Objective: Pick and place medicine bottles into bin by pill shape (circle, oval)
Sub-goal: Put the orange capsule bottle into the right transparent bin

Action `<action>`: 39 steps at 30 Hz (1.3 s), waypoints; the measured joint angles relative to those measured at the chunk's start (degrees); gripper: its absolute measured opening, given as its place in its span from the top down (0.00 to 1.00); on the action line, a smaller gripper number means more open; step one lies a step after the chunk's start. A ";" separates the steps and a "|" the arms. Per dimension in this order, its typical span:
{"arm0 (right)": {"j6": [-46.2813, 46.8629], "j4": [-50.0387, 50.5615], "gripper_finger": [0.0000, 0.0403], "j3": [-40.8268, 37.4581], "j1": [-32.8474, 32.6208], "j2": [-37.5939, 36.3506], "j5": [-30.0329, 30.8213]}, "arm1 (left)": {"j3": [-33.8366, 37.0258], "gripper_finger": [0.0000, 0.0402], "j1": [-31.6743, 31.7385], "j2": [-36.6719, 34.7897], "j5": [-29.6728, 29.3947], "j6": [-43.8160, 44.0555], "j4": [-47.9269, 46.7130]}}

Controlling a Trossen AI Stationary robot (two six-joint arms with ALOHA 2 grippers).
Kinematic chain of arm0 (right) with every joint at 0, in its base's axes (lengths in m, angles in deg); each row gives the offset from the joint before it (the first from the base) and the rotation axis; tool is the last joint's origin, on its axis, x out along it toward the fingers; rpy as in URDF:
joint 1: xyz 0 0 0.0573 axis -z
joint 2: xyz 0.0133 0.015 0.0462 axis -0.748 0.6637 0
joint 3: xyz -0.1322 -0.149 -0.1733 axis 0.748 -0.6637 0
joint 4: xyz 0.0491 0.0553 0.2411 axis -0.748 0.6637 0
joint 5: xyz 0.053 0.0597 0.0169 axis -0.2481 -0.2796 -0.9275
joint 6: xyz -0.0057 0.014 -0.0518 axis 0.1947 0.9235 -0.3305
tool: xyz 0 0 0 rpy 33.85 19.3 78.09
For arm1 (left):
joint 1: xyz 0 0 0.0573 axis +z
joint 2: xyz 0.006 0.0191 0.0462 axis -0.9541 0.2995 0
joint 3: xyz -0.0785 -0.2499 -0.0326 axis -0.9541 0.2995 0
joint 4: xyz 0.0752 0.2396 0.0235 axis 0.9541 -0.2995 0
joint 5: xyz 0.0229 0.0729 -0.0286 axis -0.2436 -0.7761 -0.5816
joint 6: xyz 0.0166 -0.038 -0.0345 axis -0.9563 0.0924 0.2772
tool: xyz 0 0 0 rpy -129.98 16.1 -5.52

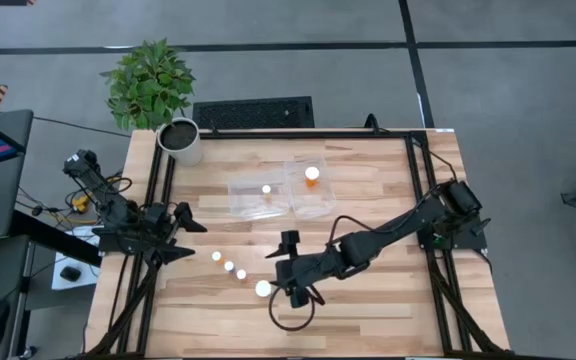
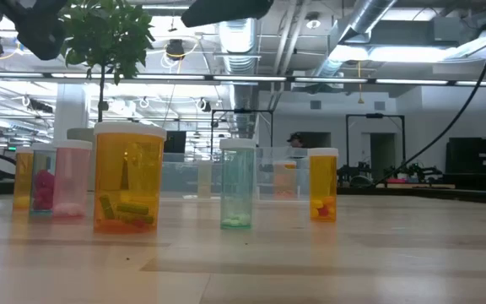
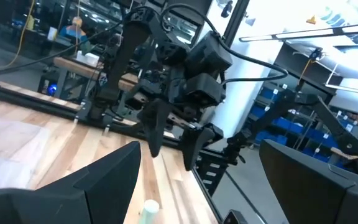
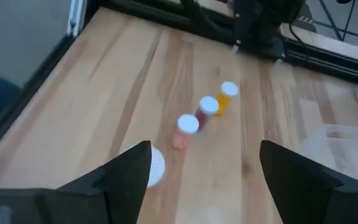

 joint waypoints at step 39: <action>5.91 -10.50 0.24 0.29 0.07 12.67 -7.50 | -0.04 0.20 0.02 0.13 -0.71 1.65 -1.77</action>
